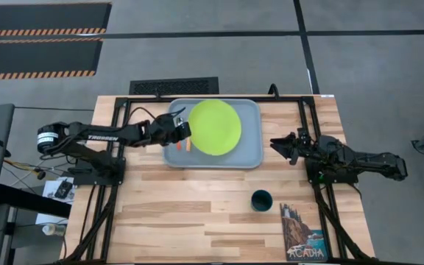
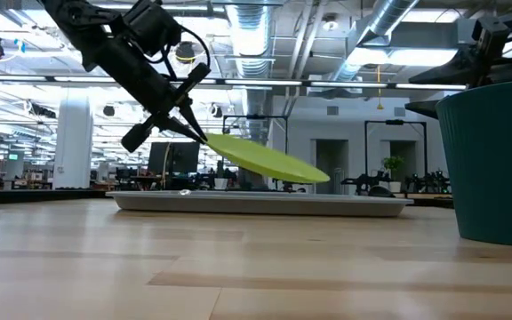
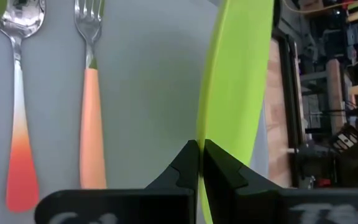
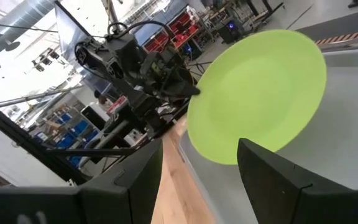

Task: Pick and place plate/cup/fork/spoon on tray
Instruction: Put the green plate on the gray tray to the right of the orange fork

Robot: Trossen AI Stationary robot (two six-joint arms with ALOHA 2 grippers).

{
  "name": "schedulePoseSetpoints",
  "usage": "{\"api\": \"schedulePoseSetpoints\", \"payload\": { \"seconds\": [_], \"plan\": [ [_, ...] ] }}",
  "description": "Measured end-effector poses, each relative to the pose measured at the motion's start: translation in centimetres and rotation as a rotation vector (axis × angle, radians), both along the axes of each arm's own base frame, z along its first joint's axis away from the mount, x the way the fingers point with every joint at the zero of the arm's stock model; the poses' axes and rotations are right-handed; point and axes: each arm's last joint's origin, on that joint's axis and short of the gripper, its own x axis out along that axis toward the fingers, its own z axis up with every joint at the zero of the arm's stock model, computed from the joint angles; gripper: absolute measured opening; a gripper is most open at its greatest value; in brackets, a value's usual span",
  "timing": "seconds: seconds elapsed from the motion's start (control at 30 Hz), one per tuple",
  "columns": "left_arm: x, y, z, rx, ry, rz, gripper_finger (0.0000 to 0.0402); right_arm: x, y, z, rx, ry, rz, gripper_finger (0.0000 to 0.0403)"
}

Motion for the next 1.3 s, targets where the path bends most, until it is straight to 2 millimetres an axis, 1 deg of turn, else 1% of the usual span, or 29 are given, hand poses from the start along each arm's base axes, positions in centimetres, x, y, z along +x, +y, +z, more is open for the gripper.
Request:
{"api": "schedulePoseSetpoints", "payload": {
  "seconds": [0.1,0.17,0.3,0.37,0.47,0.57,0.67,0.73,0.9,1.0,1.17,1.23,1.3],
  "plan": [
    [0.2,0.0,0.4,0.004,0.004,-0.012,0.0,0.0,0.0,0.0,-0.001,-0.001,-0.011,0.0233],
    [0.6,0.1,1.2,0.02,0.011,-0.028,0.0,0.0,0.0,0.0,-0.003,0.0,-0.011,0.0233],
    [2.3,0.5,2.6,0.043,0.105,-0.091,0.0,0.0,0.0,0.0,-0.003,0.0,-0.012,0.0233],
    [3.6,1.1,3.3,0.057,0.166,-0.153,0.0,0.0,0.0,0.0,-0.003,0.0,-0.012,0.0233],
    [4.9,2.1,3.8,0.071,0.277,-0.236,0.0,0.0,0.0,0.0,0.004,-0.001,-0.012,0.0233],
    [6.0,2.8,3.4,0.075,0.345,-0.284,0.0,0.0,0.0,0.0,0.004,-0.001,-0.011,0.0233],
    [6.6,3.7,2.8,0.055,0.346,-0.313,0.0,0.0,0.0,0.0,0.004,-0.002,-0.011,0.0233],
    [6.5,4.3,2.4,0.046,0.362,-0.312,0.0,0.0,0.0,0.0,0.004,-0.001,-0.011,0.0233],
    [5.2,5.6,2.0,0.036,0.45,-0.268,0.0,0.0,0.0,0.0,0.004,0.001,-0.012,0.0233],
    [4.9,6.3,2.0,0.014,0.433,-0.283,0.0,0.0,0.0,0.0,0.003,0.002,-0.012,0.0233],
    [5.1,6.5,1.4,0.008,0.442,-0.285,0.0,0.0,0.0,0.0,0.0,0.005,-0.012,0.0233],
    [5.6,6.7,0.9,0.009,0.437,-0.288,0.0,0.0,0.0,-0.1,-0.002,0.007,-0.011,0.0233],
    [5.8,6.7,-0.1,-0.015,0.459,-0.3,0.0,0.0,0.0,-0.1,-0.002,0.006,-0.011,0.0233]
  ]
}}
